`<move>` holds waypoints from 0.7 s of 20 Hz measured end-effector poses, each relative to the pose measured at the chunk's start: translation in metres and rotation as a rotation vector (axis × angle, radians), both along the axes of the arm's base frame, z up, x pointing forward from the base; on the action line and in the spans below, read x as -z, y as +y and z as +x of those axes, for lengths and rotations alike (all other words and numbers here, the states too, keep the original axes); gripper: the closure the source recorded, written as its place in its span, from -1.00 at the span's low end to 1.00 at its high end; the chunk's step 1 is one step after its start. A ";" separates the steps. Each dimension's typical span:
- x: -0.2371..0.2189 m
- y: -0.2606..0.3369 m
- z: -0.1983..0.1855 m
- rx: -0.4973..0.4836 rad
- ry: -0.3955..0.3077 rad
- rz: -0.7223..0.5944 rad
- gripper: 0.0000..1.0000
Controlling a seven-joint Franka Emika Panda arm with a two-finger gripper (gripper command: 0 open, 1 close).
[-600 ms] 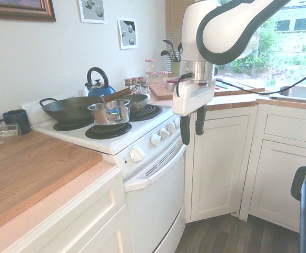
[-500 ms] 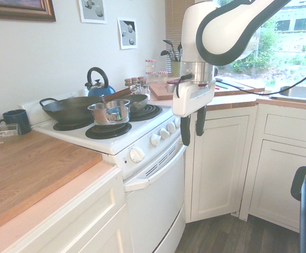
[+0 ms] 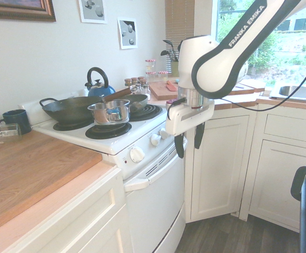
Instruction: Open the oven
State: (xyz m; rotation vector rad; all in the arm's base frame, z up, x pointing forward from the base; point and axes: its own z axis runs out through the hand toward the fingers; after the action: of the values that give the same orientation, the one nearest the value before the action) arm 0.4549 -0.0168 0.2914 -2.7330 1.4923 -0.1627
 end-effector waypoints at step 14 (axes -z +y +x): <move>0.082 -0.019 0.093 -0.190 -0.097 -0.039 -1.00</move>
State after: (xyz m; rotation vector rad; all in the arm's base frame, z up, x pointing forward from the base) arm 0.5479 -0.0358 0.2092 -2.8317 1.2116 -0.3167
